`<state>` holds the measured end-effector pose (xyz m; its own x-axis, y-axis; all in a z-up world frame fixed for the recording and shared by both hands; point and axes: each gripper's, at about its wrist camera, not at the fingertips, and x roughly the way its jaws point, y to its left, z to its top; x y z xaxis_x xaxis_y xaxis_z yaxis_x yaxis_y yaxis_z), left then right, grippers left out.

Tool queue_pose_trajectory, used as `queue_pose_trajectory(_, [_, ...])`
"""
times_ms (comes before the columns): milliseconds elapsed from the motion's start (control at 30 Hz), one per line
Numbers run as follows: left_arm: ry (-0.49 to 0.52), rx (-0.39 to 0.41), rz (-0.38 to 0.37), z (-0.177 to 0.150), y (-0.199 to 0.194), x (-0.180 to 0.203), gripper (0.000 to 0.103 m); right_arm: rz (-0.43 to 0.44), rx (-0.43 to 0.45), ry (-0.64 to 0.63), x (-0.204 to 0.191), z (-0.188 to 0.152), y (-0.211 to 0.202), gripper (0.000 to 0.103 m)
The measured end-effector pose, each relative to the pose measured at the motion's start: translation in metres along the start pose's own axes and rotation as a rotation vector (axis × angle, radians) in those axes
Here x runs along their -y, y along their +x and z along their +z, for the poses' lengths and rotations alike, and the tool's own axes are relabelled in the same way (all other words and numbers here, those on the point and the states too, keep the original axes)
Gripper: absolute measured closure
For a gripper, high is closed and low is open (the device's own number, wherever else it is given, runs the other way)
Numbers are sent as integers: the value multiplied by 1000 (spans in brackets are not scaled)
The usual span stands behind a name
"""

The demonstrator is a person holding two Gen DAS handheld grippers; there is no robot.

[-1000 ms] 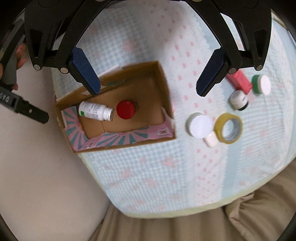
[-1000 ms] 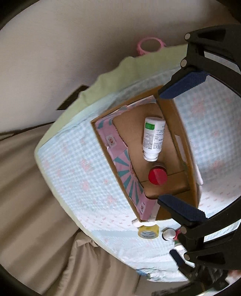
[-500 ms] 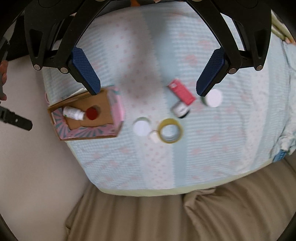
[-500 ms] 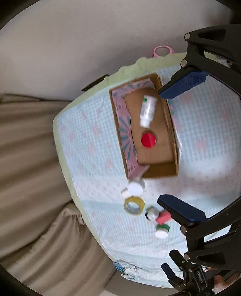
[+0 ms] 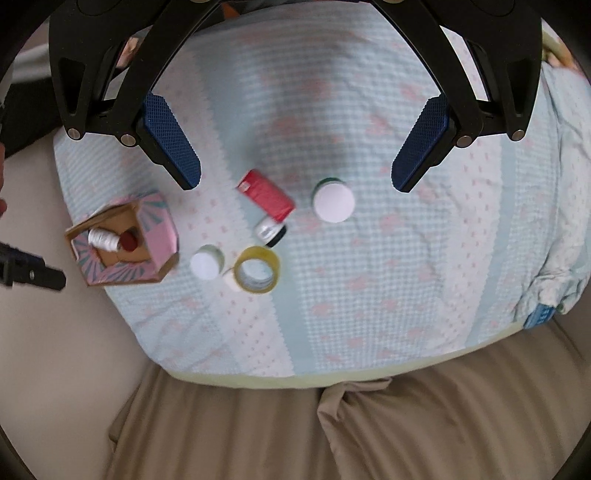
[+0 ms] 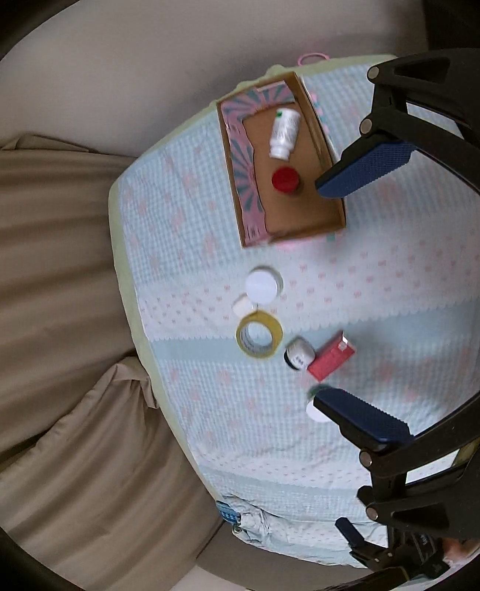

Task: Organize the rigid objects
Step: 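Move both tools back toward the remaining items on the bed, then grasp the white-lidded green jar with the left tool while the right tool grasps the yellow tape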

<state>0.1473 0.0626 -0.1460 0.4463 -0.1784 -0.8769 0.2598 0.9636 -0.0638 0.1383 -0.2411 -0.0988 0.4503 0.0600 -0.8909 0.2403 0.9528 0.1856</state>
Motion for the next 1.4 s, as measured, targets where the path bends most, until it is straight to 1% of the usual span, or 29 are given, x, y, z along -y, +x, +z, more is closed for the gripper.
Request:
queue_pose_trajectory(100, [19,-35,-6,-4,19,-28,0,-5,-6,9,-27,0,13,0])
queue_pose_trajectory(233, [15,-85,-15,-10,46,-51,0,3,-34,2,-57,1,35,0])
queue_pose_trajectory(367, [16,-134,-20,-14,76,-62,0,12,-66,-9,-79,8,62,0])
queue_pose_trajectory(533, [33,-200,-22,-17,123,-67,0,21,-126,-23,-96,21,109,0])
queue_pose_trajectory(600, [43,-219,-23,-17,141,-68,0,30,-154,-24,-101,28,136,0])
queue_pose_trajectory(733, [83,-263,-18,-19,186,-66,0,31,-197,-22,-105,36,182,0])
queue_pose_trajectory(833, [107,-286,-12,-22,214,-63,0,39,-234,2,-103,41,226,0])
queue_pose_trajectory(1000, [99,-346,-25,-29,264,-60,0,29,-292,28,-99,45,292,0])
queue_pose_trajectory(1067, [108,-352,-22,-31,276,-57,0,23,-319,44,-94,46,317,0])
queue_pose_trajectory(1200, [122,-347,-12,-30,295,-52,0,18,-349,68,-87,46,352,0])
queue_pose_trajectory(1400, [122,-348,-13,-32,315,-43,0,12,-371,85,-83,47,380,0])
